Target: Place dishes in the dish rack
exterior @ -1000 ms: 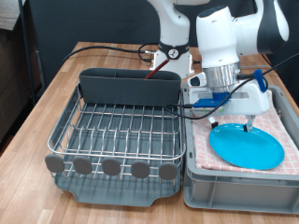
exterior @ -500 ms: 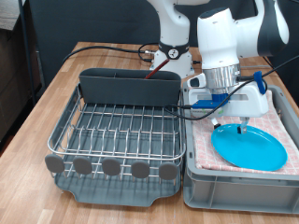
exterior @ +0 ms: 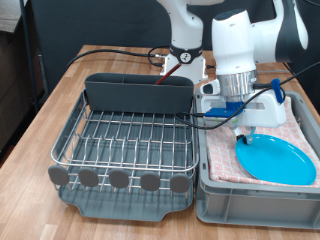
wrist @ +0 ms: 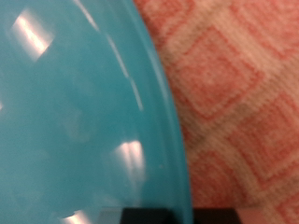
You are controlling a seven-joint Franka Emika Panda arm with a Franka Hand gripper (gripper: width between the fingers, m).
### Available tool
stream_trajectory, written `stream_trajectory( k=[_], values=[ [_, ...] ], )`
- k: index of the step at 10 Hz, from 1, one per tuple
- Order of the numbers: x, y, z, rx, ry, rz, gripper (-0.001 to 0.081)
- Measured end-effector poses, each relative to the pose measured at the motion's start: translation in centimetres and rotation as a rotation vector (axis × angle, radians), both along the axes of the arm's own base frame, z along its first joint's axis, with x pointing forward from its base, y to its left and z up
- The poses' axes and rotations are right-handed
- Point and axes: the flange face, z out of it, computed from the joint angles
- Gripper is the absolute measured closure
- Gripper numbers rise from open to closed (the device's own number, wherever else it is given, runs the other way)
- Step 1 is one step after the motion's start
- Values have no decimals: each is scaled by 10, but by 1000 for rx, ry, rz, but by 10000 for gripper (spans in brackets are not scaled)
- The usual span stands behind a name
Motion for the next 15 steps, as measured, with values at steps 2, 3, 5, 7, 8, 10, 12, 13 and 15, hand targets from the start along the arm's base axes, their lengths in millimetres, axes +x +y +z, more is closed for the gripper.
stream_trajectory(
  k=[2, 3, 5, 7, 8, 10, 12, 13, 15],
  values=[
    [0, 0, 0, 0, 1, -2, 763],
    [0, 0, 0, -1, 2, -4, 763],
    [1, 0, 0, -10, 4, -7, 763],
    [2, -2, 4, -30, 4, -17, 763],
    [3, -2, 7, -36, 5, -20, 775],
    [5, -4, 16, -43, 13, -20, 775],
    [7, -8, 27, -60, 29, -22, 778],
    [8, -10, 34, -71, 37, -26, 778],
    [8, -15, 49, -95, 57, -38, 783]
  ],
)
